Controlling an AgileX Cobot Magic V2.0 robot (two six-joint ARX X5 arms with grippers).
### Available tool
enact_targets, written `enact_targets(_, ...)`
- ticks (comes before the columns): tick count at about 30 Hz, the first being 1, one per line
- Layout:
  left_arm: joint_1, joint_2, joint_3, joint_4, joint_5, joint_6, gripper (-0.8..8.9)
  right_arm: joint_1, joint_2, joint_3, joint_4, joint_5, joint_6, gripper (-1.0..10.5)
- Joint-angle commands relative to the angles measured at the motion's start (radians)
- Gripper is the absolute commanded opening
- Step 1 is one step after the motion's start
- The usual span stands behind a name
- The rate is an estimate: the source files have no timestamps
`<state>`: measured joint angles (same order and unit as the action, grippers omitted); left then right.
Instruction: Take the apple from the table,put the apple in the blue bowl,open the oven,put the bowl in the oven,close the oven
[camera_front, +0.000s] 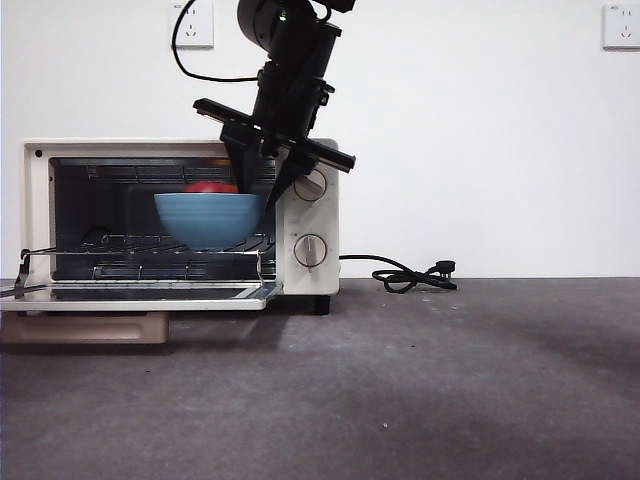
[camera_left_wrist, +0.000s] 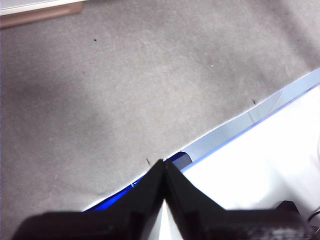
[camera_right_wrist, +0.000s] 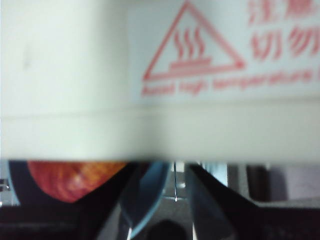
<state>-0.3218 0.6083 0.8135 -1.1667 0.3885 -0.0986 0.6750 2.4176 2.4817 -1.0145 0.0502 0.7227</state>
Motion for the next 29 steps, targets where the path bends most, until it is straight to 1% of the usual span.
enact_targets(1,-0.003,-0.002,-0.001,0.000,0.004,-0.003,-0.05,-0.002,0.017,0.001,0.015,0.005,0.008,1.7)
enact_targets(6,-0.003,-0.002,-0.001,0.000,0.003,-0.003,-0.05,-0.002,0.013,0.018,0.006,0.011,-0.002,1.6)
enact_targets(12,-0.003,-0.002,-0.001,0.004,0.002,-0.002,-0.05,0.006,0.013,0.102,-0.066,0.079,-0.077,1.6)
enact_targets(15,-0.003,-0.002,-0.001,0.010,-0.019,0.004,-0.05,0.008,0.013,0.171,-0.124,0.098,-0.117,1.6)
enact_targets(18,-0.002,-0.002,-0.001,0.010,-0.088,0.006,-0.05,0.017,0.013,0.248,-0.203,0.106,-0.168,1.6)
enact_targets(21,-0.002,-0.002,-0.001,0.008,-0.178,0.016,-0.05,0.038,0.013,0.336,-0.293,0.169,-0.243,1.6)
enact_targets(23,-0.002,-0.001,-0.001,0.008,-0.236,0.015,-0.05,0.058,0.013,0.406,-0.360,0.229,-0.299,1.6)
enact_targets(24,-0.002,0.000,-0.001,0.009,-0.262,0.015,-0.06,0.066,0.013,0.430,-0.363,0.242,-0.330,1.6)
enact_targets(25,0.001,0.005,-0.001,0.009,-0.296,0.015,-0.07,0.085,0.009,0.453,-0.363,0.237,-0.370,1.6)
enact_targets(27,0.008,0.018,-0.001,0.008,-0.340,0.015,-0.08,0.102,-0.006,0.486,-0.363,0.229,-0.397,1.6)
enact_targets(29,0.021,0.044,-0.001,0.009,-0.359,0.017,-0.08,0.133,-0.016,0.519,-0.365,0.219,-0.449,1.6)
